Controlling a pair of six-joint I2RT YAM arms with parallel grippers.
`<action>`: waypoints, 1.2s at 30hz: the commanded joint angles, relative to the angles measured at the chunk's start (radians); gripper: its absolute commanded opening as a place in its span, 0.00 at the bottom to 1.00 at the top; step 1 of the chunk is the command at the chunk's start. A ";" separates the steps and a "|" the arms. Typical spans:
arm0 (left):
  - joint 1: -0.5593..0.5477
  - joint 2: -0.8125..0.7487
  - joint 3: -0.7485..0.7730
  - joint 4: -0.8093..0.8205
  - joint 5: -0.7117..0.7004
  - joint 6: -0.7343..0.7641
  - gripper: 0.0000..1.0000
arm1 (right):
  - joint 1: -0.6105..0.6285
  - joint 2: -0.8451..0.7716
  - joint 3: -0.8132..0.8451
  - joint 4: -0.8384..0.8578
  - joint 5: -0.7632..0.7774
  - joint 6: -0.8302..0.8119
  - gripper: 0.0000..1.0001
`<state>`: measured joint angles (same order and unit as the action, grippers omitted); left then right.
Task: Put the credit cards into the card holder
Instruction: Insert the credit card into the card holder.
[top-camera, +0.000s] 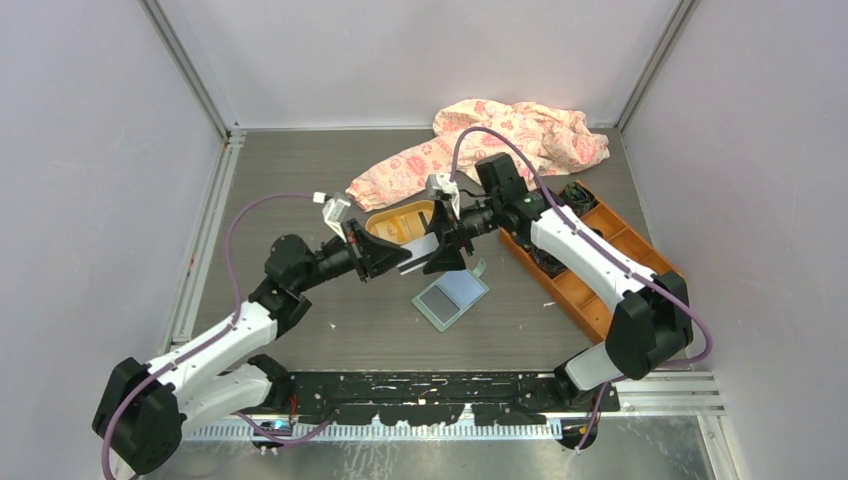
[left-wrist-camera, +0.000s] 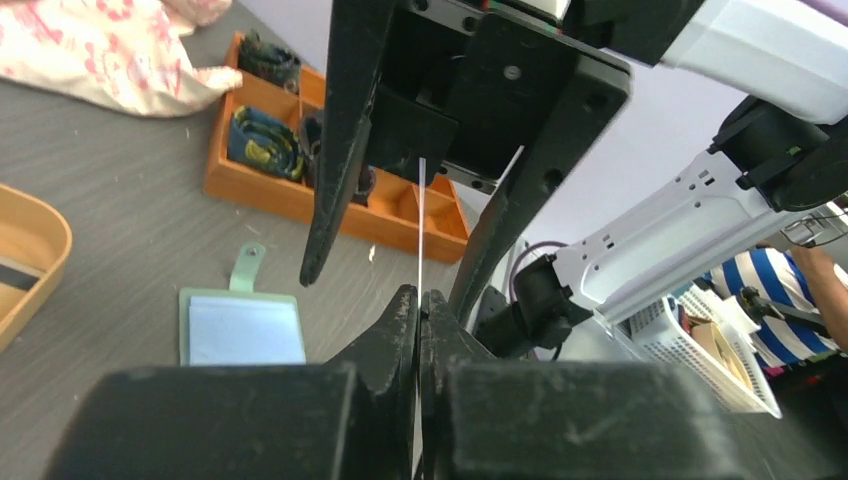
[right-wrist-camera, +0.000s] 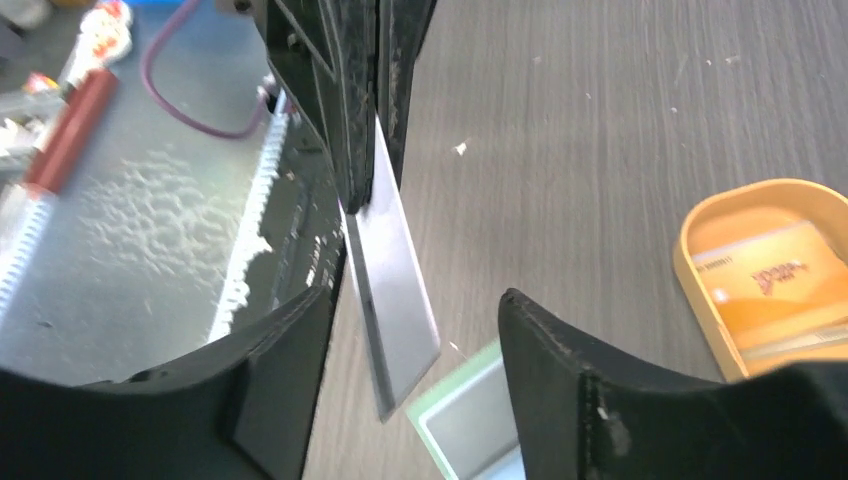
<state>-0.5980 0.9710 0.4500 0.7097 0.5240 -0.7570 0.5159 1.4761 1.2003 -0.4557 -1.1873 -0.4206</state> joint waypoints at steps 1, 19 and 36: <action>0.013 -0.032 0.162 -0.427 0.136 0.145 0.00 | 0.002 -0.069 0.119 -0.366 0.116 -0.388 0.71; -0.018 0.127 0.412 -0.803 0.259 0.387 0.00 | 0.098 -0.083 0.071 -0.299 0.243 -0.373 0.55; -0.017 0.063 0.295 -0.589 0.177 0.287 0.25 | 0.106 -0.053 0.054 -0.227 0.203 -0.257 0.01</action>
<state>-0.6132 1.1046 0.7971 -0.0460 0.7589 -0.4133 0.6373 1.4231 1.2461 -0.7708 -0.9165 -0.7769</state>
